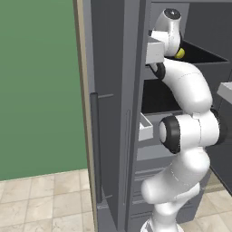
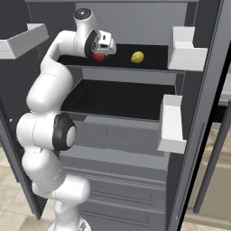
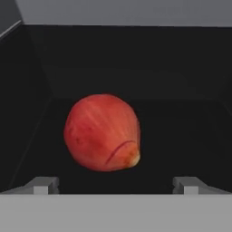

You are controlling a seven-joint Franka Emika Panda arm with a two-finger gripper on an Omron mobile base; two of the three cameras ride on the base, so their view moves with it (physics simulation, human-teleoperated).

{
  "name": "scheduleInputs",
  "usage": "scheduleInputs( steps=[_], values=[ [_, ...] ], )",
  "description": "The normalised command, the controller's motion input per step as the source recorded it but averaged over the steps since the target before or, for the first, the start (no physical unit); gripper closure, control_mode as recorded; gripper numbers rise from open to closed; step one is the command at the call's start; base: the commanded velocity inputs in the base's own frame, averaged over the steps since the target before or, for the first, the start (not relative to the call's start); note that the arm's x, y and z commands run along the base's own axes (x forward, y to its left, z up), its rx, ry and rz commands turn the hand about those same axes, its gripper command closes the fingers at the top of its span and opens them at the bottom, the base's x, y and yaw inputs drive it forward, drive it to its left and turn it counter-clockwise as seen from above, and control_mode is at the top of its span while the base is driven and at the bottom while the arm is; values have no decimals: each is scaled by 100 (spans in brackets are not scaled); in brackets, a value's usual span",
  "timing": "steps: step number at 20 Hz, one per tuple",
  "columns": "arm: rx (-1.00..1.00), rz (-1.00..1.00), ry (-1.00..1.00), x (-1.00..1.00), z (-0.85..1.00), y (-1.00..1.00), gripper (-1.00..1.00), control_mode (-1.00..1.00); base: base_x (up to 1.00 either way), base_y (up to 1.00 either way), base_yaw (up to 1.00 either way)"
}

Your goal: Grab the onion and lemon from the fridge, place them in the blender, close the lid, and turn on the blender to create a marinade.

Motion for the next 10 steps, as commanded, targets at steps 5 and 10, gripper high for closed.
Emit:
scheduleInputs(
  steps=[5,10],
  values=[
    [4,0,0,41,-9,10,-100,-100,0,0,0],
    [2,0,0,33,-13,6,-100,-100,0,0,0]
  ],
)
